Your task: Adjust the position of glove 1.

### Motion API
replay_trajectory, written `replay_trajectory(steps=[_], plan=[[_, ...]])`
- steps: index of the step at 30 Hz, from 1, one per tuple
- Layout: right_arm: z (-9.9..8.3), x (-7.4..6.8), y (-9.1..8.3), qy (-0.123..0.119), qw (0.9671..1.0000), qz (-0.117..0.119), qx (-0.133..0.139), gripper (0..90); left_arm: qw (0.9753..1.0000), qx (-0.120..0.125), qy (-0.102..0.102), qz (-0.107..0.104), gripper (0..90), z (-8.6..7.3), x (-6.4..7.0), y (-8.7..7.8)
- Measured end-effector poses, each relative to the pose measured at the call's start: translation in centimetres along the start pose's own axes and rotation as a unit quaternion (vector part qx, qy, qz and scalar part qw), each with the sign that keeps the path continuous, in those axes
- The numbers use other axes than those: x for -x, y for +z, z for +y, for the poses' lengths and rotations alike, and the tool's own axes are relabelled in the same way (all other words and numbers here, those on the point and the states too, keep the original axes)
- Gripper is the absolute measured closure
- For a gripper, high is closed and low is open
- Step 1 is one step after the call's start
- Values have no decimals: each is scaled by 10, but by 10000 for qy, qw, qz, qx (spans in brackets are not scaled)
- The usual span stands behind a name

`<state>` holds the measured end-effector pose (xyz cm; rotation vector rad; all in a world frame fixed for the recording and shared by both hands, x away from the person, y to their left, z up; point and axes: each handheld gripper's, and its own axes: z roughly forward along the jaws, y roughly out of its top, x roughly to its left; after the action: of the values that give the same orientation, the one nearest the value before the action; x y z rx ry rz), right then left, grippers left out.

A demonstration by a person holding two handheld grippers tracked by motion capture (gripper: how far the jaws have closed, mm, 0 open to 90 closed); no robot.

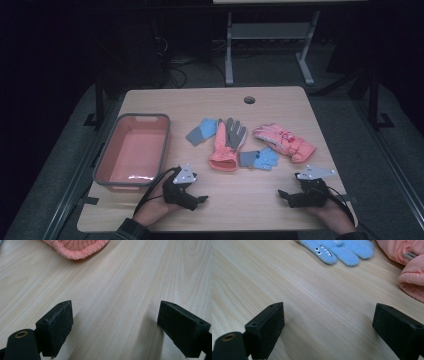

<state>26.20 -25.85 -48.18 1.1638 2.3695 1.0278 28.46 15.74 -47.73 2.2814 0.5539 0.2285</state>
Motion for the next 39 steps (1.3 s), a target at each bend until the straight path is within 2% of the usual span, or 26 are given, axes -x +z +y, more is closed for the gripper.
replay_trajectory(steps=[8, 10, 12, 13, 14, 16, 17, 21, 27, 32, 39], plan=[[1, 1, 1, -47, 10000, 35, -2, 96, 10000, -3, 11, -22, 124, 0, 0, 0], [2, 2, -2, -156, 9998, 144, -48, 172, 10000, 30, -19, -40, 124, 0, 0, 1], [5, 2, -4, -151, 9997, 140, -129, 259, 10000, 29, -16, -46, 124, 0, 0, 1], [5, 2, -4, -151, 9997, 140, -129, 259, 10000, 30, -18, -48, 124, 0, -1, 1], [6, 3, -7, -122, 9997, 158, -103, 331, 10000, 31, -18, -48, 124, 1, -1, 1], [7, 3, -8, -122, 9997, 172, -89, 366, 10000, 35, -21, -47, 125, 0, 0, 1], [9, 2, -11, -152, 9998, 132, -19, 440, 10000, 37, -27, -45, 125, 0, 0, 1], [14, 1, -14, -125, 9996, 177, 168, 582, 10000, 17, 2, -36, 125, 0, -1, 0], [22, 3, -13, -73, 9994, 258, 223, 799, 10000, 22, 27, -39, 124, 1, -1, 1], [30, 4, -9, -98, 9990, 367, 234, 897, 10000, 17, 36, -37, 125, 1, -1, 1], [40, 1, -7, -65, 9990, 344, 293, 898, 10000, -13, 46, -36, 125, 1, -1, 0]])
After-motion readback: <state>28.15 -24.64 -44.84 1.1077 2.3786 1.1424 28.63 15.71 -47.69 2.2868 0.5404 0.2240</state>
